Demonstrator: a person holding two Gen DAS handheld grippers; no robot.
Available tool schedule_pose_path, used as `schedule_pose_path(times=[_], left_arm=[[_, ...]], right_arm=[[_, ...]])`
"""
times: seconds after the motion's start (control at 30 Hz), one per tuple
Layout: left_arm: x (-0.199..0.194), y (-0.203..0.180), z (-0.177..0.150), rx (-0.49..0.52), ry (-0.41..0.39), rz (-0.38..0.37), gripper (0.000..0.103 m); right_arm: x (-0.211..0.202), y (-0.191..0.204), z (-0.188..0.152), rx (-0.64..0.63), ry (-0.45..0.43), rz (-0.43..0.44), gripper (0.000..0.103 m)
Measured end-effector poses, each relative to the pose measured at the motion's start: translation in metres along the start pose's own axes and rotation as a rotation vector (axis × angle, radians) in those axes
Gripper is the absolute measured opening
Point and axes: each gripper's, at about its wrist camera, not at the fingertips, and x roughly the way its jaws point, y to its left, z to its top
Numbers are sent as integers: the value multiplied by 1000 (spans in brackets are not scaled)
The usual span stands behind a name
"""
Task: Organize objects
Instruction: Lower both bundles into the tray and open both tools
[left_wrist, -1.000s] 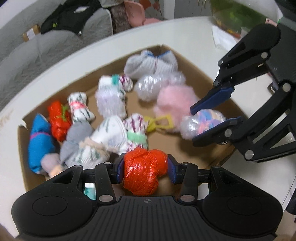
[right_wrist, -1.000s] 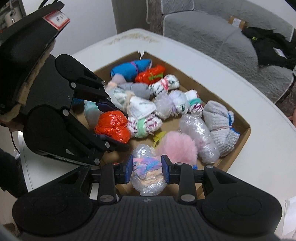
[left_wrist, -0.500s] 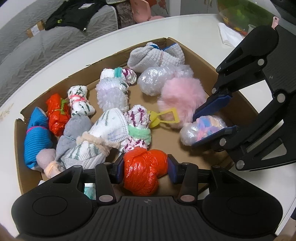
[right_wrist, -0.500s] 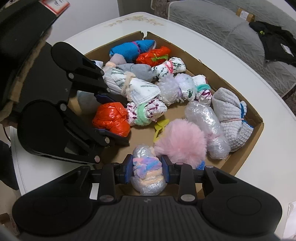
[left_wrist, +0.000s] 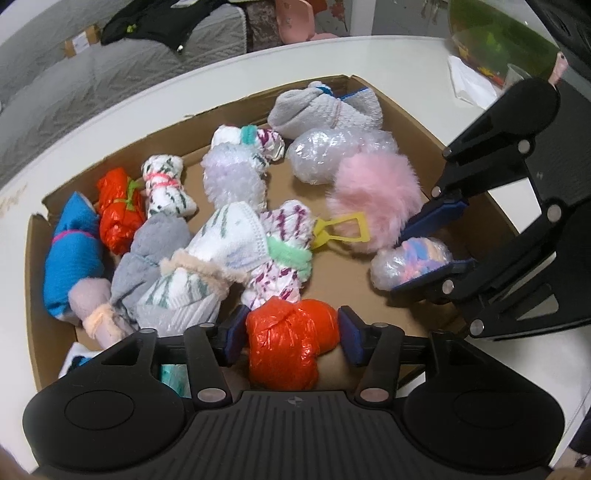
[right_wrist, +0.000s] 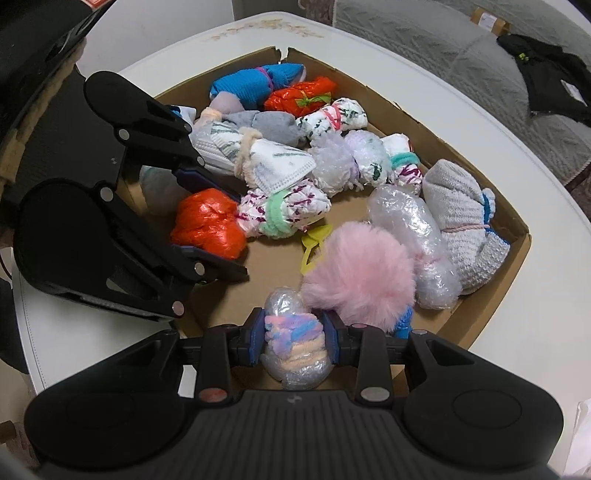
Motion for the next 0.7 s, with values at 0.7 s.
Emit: schedule_pose_path(times=[0.7], left_arm=[[-1,-8,0,-134,54,66,87]], right_arm=[[-7,0,-2,34,37,-38,61]])
